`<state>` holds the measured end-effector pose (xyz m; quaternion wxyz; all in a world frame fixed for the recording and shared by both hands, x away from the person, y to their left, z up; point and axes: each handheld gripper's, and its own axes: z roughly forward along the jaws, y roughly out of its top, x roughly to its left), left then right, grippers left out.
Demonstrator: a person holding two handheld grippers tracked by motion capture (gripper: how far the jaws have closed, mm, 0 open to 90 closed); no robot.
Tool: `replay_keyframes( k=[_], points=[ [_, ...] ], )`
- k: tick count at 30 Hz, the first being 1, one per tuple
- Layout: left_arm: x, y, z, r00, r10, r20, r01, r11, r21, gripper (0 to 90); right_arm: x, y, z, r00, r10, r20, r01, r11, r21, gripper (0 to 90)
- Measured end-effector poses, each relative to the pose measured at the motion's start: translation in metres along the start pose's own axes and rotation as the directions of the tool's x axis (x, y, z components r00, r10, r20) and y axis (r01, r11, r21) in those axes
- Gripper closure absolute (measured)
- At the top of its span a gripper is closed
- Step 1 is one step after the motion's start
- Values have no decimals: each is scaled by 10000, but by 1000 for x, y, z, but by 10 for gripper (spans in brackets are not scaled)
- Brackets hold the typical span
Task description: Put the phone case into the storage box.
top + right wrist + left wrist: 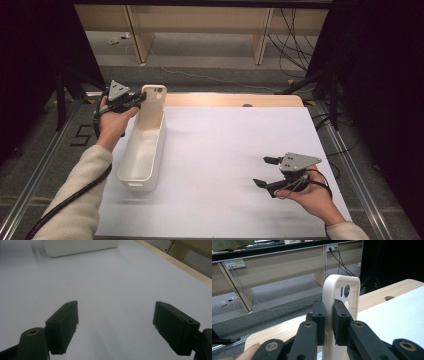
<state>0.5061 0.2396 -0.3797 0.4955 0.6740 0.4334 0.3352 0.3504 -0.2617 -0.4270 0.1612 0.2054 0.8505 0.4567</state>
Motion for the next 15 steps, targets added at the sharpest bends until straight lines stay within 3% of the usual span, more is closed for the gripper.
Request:
replay_keyframes(
  k=[15],
  points=[
    [4, -6, 4, 9999, -81, -90, 82, 9998, 175, 814, 0, 0, 0, 10000, -21, 0, 21, 10000, 12, 218]
  ],
)
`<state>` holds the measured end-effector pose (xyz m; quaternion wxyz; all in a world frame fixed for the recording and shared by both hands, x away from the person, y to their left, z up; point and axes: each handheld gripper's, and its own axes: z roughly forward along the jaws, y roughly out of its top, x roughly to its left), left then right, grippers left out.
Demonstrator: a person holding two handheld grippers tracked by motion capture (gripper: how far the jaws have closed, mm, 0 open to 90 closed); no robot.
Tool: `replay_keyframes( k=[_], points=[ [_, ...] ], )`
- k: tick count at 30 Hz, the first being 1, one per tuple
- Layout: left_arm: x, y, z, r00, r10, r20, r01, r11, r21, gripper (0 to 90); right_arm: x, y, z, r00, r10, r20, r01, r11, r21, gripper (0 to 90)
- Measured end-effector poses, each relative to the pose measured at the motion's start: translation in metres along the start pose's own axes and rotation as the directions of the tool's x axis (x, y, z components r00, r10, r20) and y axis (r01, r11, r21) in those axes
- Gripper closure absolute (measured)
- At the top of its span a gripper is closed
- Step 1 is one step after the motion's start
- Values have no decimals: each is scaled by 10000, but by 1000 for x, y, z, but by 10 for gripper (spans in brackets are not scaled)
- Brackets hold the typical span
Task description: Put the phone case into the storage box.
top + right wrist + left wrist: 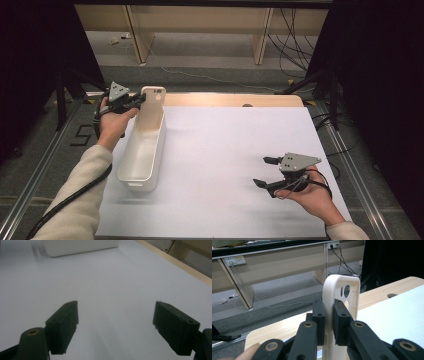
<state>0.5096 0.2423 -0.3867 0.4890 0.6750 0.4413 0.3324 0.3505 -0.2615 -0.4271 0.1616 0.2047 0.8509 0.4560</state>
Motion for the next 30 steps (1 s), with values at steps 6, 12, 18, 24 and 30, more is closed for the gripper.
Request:
replay_keyframes(
  k=[6, 12, 18, 24, 30],
  points=[
    [1, -2, 2, 10000, -8, -26, 8, 10000, 62, 813, 0, 0, 0, 10000, 8, -8, -8, 10000, -7, 219],
    [0, -3, 3, 10000, 2, -30, -2, 9999, 114, 812, 0, 0, 0, 10000, 7, 0, -7, 10000, 14, 219],
    [0, -4, 5, 10000, 68, -65, -67, 9998, 196, 812, 0, 0, 0, 10000, 5, -12, -5, 10000, -5, 218],
    [1, -6, 5, 10000, 34, -79, -32, 9997, 235, 812, 0, 0, 0, 10000, 17, -22, -17, 10000, -9, 218],
    [1, -7, 5, 10000, -4, -84, 6, 9997, 253, 811, 0, 0, 0, 10000, 10, -10, -10, 10000, -6, 219]
  ],
)
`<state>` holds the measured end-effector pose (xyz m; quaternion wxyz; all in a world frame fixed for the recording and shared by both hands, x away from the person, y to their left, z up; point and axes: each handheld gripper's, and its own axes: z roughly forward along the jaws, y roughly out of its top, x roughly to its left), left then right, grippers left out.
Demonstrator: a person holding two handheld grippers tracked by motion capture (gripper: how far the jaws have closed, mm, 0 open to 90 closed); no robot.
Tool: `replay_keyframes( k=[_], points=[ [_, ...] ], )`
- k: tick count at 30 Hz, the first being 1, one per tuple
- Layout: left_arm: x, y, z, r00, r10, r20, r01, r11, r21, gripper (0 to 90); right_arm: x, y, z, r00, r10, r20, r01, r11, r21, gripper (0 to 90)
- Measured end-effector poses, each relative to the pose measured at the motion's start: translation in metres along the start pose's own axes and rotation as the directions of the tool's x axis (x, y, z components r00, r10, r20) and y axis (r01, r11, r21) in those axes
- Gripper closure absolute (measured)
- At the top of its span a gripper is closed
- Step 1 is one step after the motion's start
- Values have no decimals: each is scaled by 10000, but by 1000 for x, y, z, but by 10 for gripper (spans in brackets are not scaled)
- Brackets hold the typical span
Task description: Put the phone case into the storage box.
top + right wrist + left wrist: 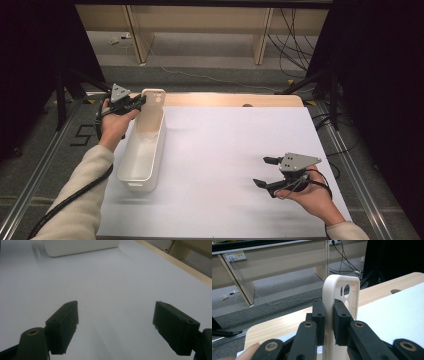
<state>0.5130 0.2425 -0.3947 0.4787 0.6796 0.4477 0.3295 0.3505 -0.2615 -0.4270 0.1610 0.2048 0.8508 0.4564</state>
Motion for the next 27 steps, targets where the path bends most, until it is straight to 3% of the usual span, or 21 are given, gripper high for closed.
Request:
replay_keyframes(
  k=[27],
  points=[
    [1, -7, 2, 9999, -127, 92, 124, 9994, 322, 808, 0, 0, 0, 10000, -18, 1, 18, 10000, 15, 219]
  ],
)
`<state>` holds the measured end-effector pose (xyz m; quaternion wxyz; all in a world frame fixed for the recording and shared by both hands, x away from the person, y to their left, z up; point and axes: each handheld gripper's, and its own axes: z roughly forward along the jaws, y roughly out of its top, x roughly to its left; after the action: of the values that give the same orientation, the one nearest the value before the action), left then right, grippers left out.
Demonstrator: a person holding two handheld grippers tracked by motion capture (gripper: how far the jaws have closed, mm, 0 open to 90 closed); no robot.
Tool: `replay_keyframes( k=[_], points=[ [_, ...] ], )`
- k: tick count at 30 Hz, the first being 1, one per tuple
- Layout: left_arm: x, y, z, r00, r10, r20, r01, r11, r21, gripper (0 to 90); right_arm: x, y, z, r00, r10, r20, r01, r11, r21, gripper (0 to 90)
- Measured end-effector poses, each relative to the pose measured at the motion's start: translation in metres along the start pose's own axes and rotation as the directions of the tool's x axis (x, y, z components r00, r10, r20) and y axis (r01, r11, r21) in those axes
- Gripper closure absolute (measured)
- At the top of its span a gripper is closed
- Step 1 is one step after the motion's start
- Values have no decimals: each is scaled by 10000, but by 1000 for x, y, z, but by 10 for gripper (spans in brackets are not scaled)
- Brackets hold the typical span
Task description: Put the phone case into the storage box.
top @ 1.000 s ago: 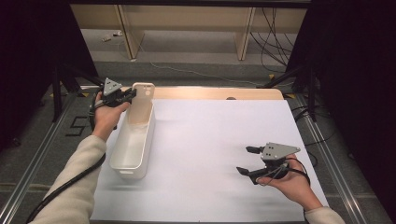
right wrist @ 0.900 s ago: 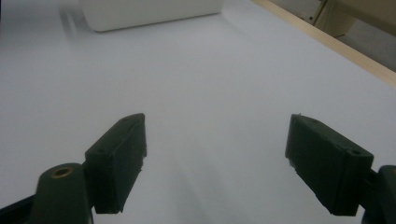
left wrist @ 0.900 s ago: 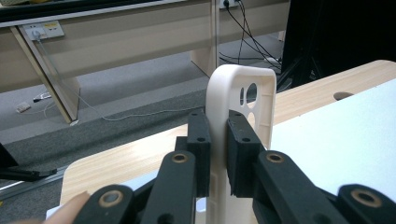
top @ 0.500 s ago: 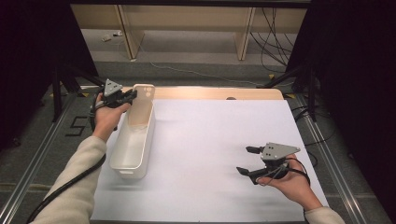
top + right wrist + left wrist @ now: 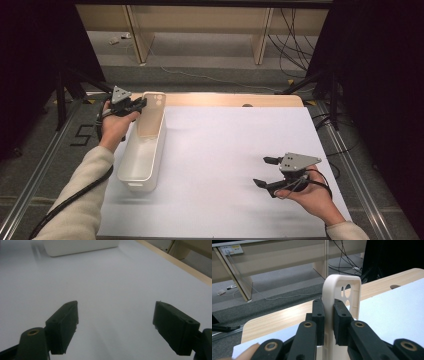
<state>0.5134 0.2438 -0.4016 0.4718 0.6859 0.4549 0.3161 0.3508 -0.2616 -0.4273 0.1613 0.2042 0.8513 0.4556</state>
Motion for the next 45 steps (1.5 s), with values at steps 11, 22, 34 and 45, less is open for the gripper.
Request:
replay_keyframes(
  k=[11, 22, 34, 45],
  points=[
    [2, -2, 0, 10000, -72, -52, 72, 9999, 141, 800, 0, 0, 1, 10000, -30, -22, 30, 10000, 1, 219],
    [4, -4, 2, 9998, -130, -164, 134, 9996, 251, 787, 1, 0, 1, 10000, -24, -42, 24, 10000, 61, 219],
    [5, -4, 3, 9996, -22, -265, 31, 9994, 350, 776, 1, 0, 1, 10000, -25, -51, 25, 10000, 56, 220],
    [6, -5, 6, 9993, 45, -361, -28, 9990, 447, 758, 1, -1, 2, 10000, -24, -85, 24, 10000, 59, 219]
  ],
)
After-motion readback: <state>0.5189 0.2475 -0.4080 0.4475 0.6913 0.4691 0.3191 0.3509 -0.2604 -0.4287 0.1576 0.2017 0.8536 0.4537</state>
